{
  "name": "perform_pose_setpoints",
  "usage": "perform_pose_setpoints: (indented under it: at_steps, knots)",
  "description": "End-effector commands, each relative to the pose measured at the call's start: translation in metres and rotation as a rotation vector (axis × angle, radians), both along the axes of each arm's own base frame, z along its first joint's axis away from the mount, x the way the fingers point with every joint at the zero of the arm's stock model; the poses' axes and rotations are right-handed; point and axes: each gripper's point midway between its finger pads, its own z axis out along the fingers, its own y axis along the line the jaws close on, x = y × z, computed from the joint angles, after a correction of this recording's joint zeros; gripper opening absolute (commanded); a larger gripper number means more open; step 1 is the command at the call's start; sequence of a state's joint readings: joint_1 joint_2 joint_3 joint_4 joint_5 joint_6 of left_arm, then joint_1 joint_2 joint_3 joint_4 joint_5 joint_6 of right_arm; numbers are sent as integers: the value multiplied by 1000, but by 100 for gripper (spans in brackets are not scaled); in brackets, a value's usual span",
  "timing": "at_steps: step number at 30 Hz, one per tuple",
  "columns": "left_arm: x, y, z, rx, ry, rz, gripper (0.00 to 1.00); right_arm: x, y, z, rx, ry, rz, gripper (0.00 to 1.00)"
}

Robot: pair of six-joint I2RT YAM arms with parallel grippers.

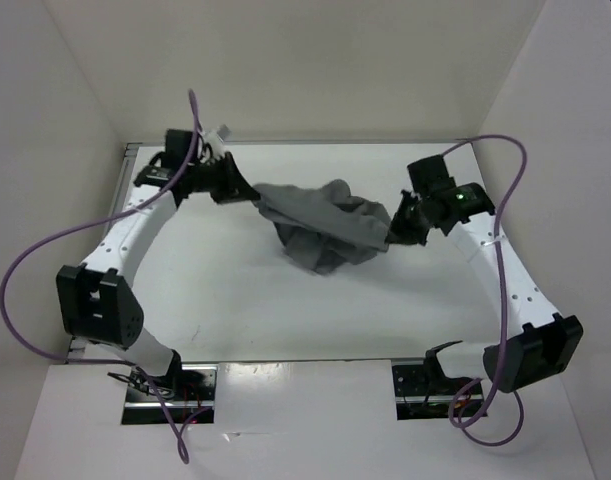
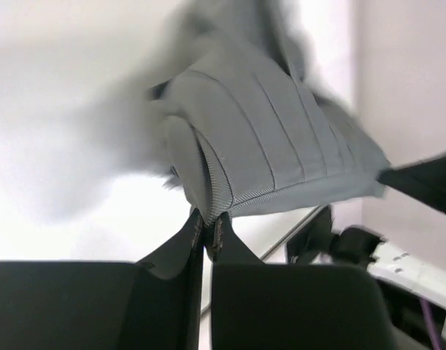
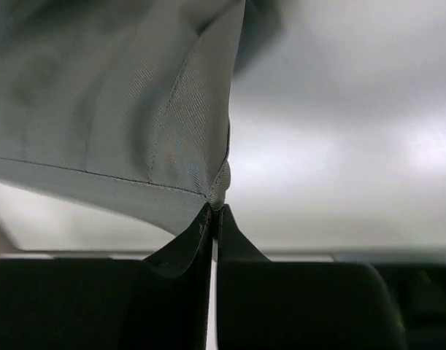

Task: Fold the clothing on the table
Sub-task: Flatten the skirt out

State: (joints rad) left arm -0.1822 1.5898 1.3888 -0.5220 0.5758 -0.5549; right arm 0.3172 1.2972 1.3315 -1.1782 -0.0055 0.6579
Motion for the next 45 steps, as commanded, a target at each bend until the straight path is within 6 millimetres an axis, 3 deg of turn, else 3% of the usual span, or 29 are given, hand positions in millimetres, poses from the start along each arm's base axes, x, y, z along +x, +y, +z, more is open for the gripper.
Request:
perform_pose_setpoints:
  at_steps: [1, 3, 7, 11, 14, 15, 16, 18, 20, 22, 23, 26, 28, 30, 33, 37, 39, 40, 44, 45]
  knots:
    - [21, 40, 68, 4, -181, 84, 0, 53, -21, 74, 55, -318, -55, 0]
    - [28, 41, 84, -16, -229, 77, 0, 69, -19, 95, 74, -392, -31, 0]
    - [34, 37, 94, -55, -249, 41, 0, 97, -10, 121, 113, -476, 3, 0]
    - [17, 32, 115, -71, -311, -29, 0, 105, 0, 154, 157, -573, 58, 0]
    - [-7, 29, 152, -87, -420, -115, 0, 96, 1, 187, 162, -704, 107, 0]
    - [-21, 27, 177, -101, -486, -149, 0, 85, 0, 205, 168, -765, 123, 0]
    - [-27, 30, 190, -108, -522, -154, 0, 80, 2, 217, 177, -805, 150, 0]
    - [-58, 29, 225, -154, -623, -228, 0, 63, 5, 241, 190, -870, 199, 0]
    - [-90, 25, 253, -197, -706, -291, 0, 48, 10, 248, 205, -876, 256, 0]
    - [-118, 19, 262, -252, -728, -373, 0, 30, 13, 261, 219, -919, 308, 0]
    - [-137, 17, 271, -254, -772, -400, 0, 19, 20, 258, 255, -911, 351, 0]
    - [-180, 15, 288, -257, -856, -453, 0, -22, 27, 273, 310, -987, 445, 0]
    - [-198, 14, 293, -269, -880, -481, 0, -51, 28, 291, 332, -1066, 489, 0]
    - [-215, 14, 302, -264, -918, -487, 0, -69, 32, 302, 357, -1110, 536, 0]
    - [-210, 15, 305, -256, -927, -457, 1, -75, 35, 307, 381, -1120, 538, 0]
    - [-168, 16, 280, -288, -809, -378, 1, -38, 42, 284, 384, -1016, 497, 0]
    - [-136, 20, 256, -294, -713, -310, 1, -9, 48, 264, 379, -947, 481, 0]
    - [-110, 22, 240, -292, -658, -272, 1, 14, 52, 244, 380, -883, 458, 0]
    - [-42, 25, 178, -304, -454, -212, 1, 67, 51, 203, 352, -778, 434, 0]
    - [-29, 25, 169, -308, -422, -207, 1, 90, 51, 181, 342, -714, 418, 0]
